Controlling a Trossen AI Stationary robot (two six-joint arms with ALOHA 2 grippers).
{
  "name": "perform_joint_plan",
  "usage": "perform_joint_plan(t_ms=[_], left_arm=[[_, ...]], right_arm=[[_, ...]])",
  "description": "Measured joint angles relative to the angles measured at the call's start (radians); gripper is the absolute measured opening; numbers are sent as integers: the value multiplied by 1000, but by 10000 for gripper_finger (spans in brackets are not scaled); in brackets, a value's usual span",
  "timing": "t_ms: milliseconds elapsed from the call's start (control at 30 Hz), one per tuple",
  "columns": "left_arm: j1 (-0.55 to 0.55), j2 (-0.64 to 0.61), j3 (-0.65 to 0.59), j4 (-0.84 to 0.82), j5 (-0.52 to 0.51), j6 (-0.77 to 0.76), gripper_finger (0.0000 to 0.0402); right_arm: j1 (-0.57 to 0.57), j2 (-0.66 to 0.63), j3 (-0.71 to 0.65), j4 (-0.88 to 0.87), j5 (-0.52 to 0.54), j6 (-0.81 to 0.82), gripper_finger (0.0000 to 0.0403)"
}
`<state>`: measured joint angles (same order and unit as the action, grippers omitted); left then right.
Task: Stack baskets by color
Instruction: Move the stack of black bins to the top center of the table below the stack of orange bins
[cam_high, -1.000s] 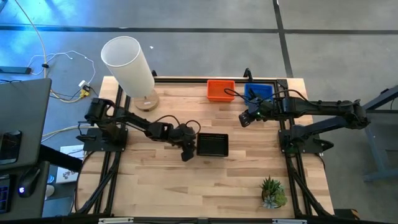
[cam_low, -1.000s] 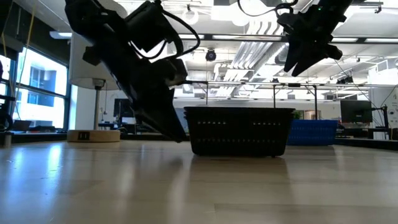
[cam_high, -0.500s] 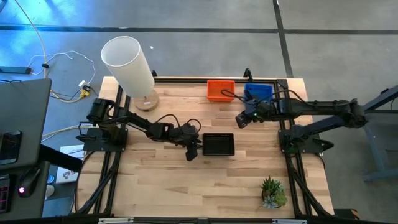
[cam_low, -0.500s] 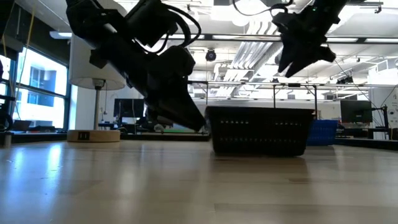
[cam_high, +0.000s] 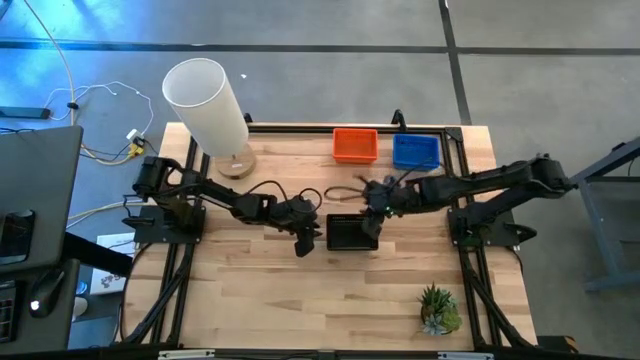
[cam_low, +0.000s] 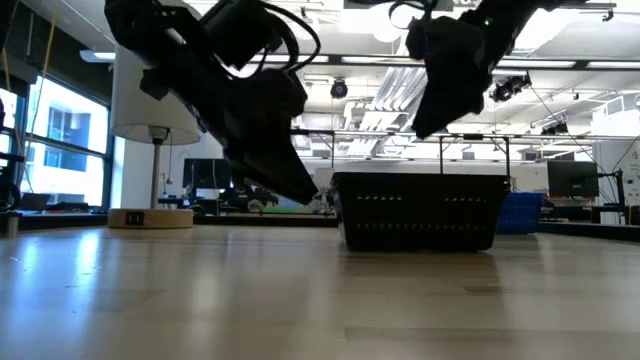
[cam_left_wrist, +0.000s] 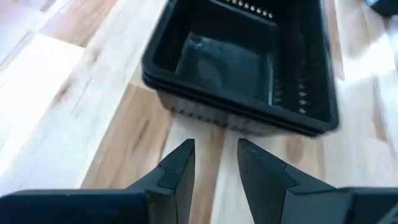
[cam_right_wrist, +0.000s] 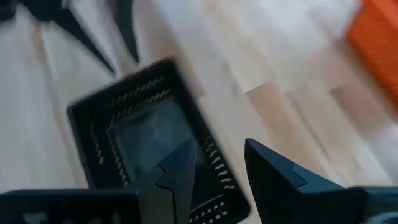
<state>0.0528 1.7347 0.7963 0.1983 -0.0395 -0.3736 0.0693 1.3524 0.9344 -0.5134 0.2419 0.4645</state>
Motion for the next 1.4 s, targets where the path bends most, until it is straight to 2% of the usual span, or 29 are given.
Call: perform_joint_plan(t_ms=[100, 400, 733, 1100, 1400], left_arm=[[-2, -41, 0, -53, 3, 3, 107], [-1, -184, 0, -216, 0, 49, 107], [-1, -310, 0, -394, -96, 55, 107], [-1, -329, 1, -413, -103, 63, 107], [-1, -328, 1, -420, -102, 63, 107]], right_arm=[[15, 53, 0, 20, -41, -62, 128], [25, 170, 0, 98, -40, -174, 128], [22, 219, 0, 150, -18, -268, 128], [14, 271, 0, 148, 13, -264, 128], [-34, 305, 0, 130, 47, -244, 128]])
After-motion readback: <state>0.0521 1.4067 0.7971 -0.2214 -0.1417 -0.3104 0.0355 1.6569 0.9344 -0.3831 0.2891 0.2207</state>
